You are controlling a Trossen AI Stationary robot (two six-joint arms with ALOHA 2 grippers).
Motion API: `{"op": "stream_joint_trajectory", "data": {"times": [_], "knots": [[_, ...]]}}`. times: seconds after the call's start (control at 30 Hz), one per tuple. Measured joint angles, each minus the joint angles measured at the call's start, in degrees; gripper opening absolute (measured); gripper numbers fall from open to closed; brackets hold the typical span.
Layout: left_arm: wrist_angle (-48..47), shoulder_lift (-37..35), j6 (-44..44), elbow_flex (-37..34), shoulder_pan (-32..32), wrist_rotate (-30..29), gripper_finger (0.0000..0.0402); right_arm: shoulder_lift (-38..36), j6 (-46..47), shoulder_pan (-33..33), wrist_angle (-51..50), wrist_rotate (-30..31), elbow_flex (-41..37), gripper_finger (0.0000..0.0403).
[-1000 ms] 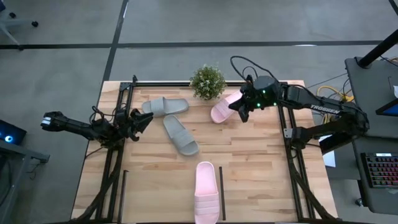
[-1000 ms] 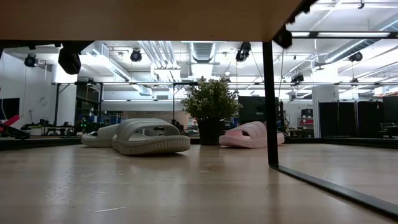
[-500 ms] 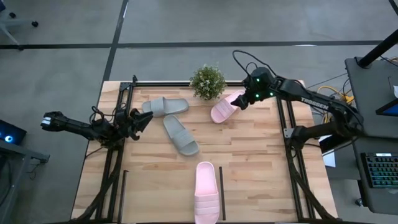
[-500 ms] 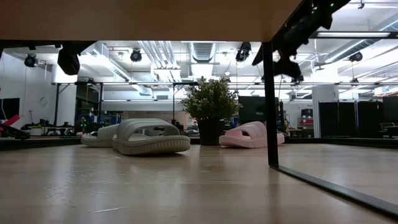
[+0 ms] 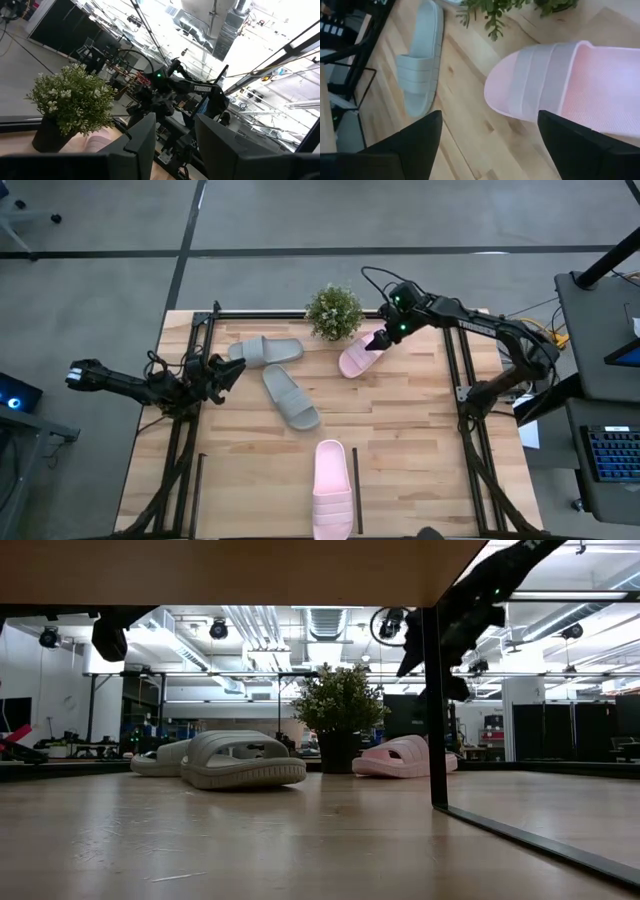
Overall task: Pick and place slides into the shelf
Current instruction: Put the pink slipper on the shelf
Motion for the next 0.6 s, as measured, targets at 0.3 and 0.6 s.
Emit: {"op": "stream_joint_trajectory", "data": {"times": [0.3, 0.6], "knots": [[0.00, 0.00, -0.02, 0.00, -0.02, -0.27, 0.0123, 4.75, -4.93, -3.48, -3.14, -0.56, 0.60, 0.0315], [-0.01, 0.00, 0.07, 0.00, 0.00, -1.34, 0.0123, 9.32, -7.82, -4.66, -3.85, -0.49, 0.60, 0.0307]]}}
